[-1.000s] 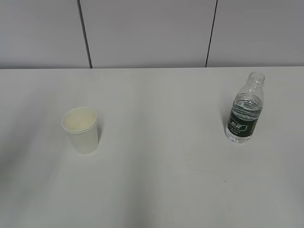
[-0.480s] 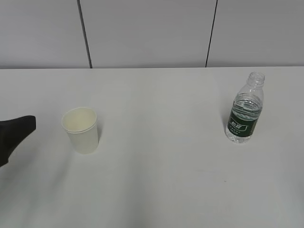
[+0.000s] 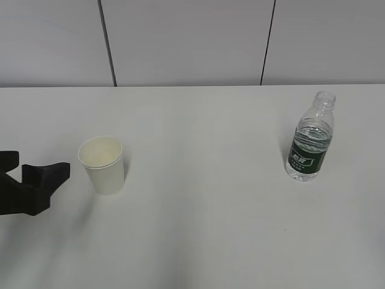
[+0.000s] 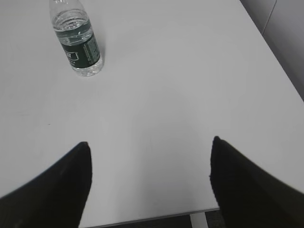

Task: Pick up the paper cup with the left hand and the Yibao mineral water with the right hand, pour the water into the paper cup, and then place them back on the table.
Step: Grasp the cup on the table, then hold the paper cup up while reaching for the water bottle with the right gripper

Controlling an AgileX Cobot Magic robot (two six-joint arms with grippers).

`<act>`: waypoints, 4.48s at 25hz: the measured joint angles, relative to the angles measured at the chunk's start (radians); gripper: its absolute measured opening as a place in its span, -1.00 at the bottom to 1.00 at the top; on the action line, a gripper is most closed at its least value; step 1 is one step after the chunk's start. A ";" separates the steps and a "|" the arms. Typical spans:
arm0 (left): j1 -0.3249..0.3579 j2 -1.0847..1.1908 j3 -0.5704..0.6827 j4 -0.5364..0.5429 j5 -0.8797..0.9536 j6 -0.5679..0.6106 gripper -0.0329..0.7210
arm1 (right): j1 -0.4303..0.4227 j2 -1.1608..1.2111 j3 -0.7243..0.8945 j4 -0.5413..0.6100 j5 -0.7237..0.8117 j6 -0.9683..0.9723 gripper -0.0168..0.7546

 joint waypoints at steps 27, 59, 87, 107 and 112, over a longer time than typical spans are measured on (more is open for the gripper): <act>0.000 0.704 -0.011 0.126 -0.737 -0.014 0.68 | 0.000 0.000 0.000 0.000 0.000 0.000 0.53; 0.000 0.943 -0.233 0.101 -0.829 -0.014 0.71 | 0.000 0.000 0.000 0.000 0.000 0.000 0.53; 0.000 0.920 -0.233 0.162 -0.828 -0.019 0.17 | 0.000 0.000 0.000 0.000 0.000 0.000 0.53; 0.000 0.646 -0.233 0.282 -0.605 -0.056 0.17 | 0.000 0.533 -0.012 0.009 -0.807 -0.016 0.53; 0.000 0.646 -0.233 0.283 -0.602 -0.057 0.17 | 0.000 0.686 0.029 0.009 -0.971 -0.016 0.53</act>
